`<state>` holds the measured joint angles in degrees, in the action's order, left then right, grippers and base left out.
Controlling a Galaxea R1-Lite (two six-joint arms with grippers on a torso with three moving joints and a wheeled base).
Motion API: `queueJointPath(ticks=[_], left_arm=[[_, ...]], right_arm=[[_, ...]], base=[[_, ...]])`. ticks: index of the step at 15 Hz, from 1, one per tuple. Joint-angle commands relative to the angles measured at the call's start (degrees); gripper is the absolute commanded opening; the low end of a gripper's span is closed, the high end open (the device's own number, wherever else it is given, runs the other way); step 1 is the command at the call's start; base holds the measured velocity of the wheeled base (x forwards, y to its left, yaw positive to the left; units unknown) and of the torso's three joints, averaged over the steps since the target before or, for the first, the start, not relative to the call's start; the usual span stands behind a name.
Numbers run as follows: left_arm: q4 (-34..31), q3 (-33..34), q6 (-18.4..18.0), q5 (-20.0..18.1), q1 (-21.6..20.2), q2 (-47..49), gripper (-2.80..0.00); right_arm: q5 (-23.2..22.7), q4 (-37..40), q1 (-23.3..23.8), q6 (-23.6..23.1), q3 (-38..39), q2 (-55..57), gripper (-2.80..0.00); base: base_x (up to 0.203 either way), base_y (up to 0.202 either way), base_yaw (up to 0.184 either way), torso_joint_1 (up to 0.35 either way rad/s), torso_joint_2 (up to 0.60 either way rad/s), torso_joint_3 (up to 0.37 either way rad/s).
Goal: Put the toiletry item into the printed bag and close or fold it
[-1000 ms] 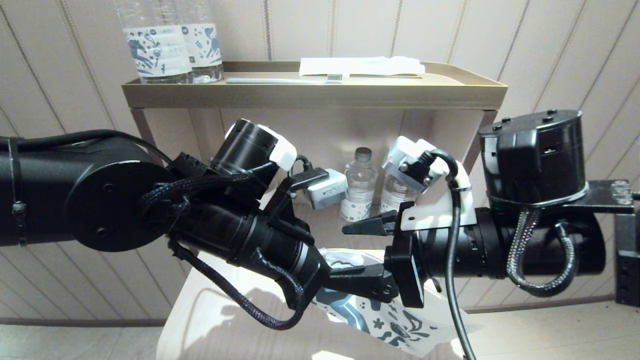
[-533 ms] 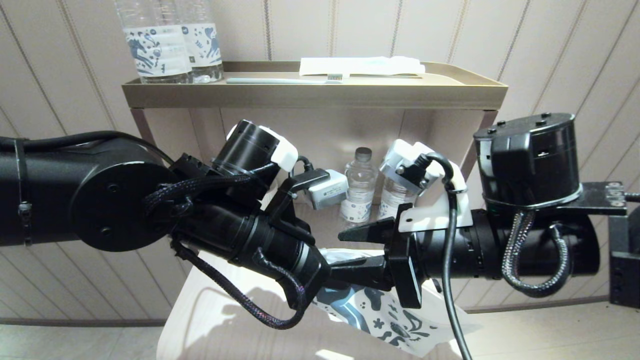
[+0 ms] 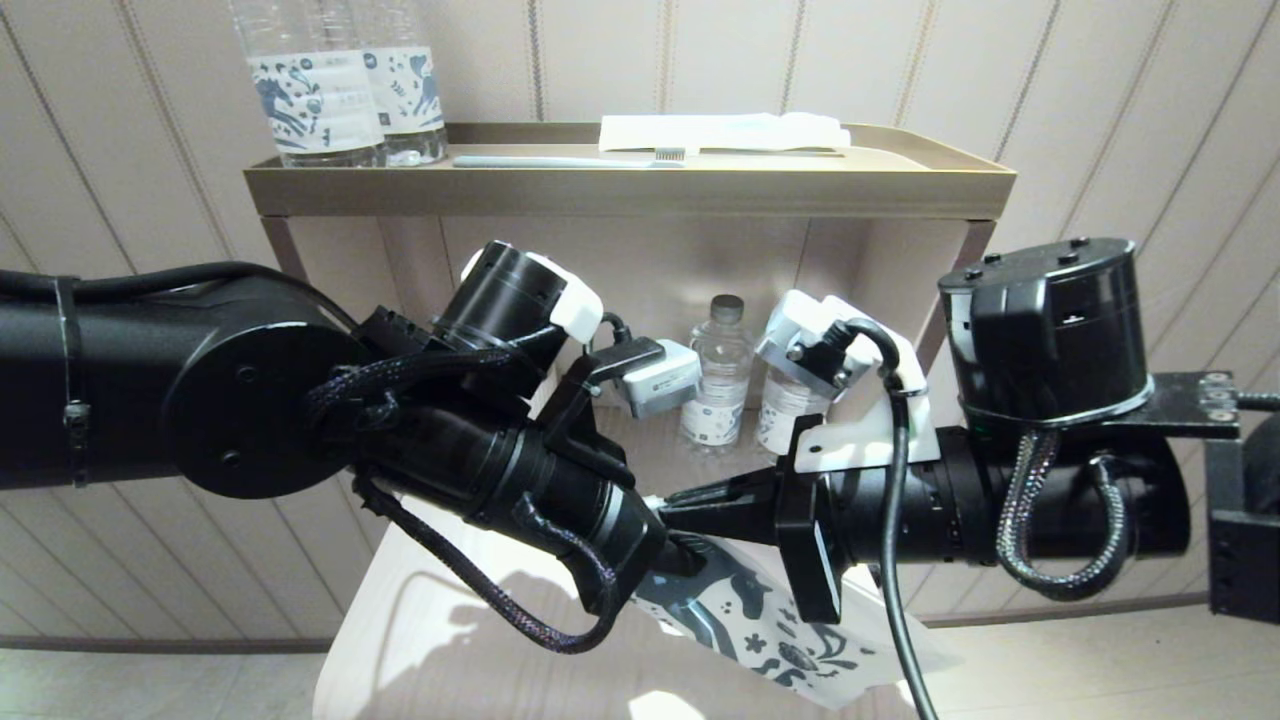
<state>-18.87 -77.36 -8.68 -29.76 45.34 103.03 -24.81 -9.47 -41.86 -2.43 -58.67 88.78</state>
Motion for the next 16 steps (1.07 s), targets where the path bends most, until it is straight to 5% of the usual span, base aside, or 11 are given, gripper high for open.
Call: queueJointPath(ticks=[1,6,9,15,16], left_arm=[[0.0,-0.2,-0.1,-0.2,0.0,0.4,-2.8],[0.0,-0.3,-0.2,-3.8,0.0,0.3,-2.8],[0.1,-0.1,0.0,-4.0,-0.2,0.3,-2.8],[0.1,0.4,0.0,-4.2,-0.2,0.2,-2.8],[0.1,0.4,0.0,-4.2,-0.2,0.2,-2.8]], right_arm=[[-0.2,0.0,-0.1,0.0,0.1,0.2,-2.8],[-0.6,0.0,-0.5,-0.2,0.0,-0.6,-2.8],[-5.1,0.2,-0.3,0.0,-0.4,-0.8,-2.8],[-5.3,0.0,-0.1,0.2,-1.0,-0.1,-2.8],[-5.3,0.0,0.0,0.2,-1.0,0.0,0.0]], base=[[0.0,0.0,0.0,0.0,0.0,0.0],[0.0,0.0,0.0,0.0,0.0,0.0],[0.0,0.0,0.0,0.0,0.0,0.0],[0.0,0.0,0.0,0.0,0.0,0.0],[0.0,0.0,0.0,0.0,0.0,0.0]])
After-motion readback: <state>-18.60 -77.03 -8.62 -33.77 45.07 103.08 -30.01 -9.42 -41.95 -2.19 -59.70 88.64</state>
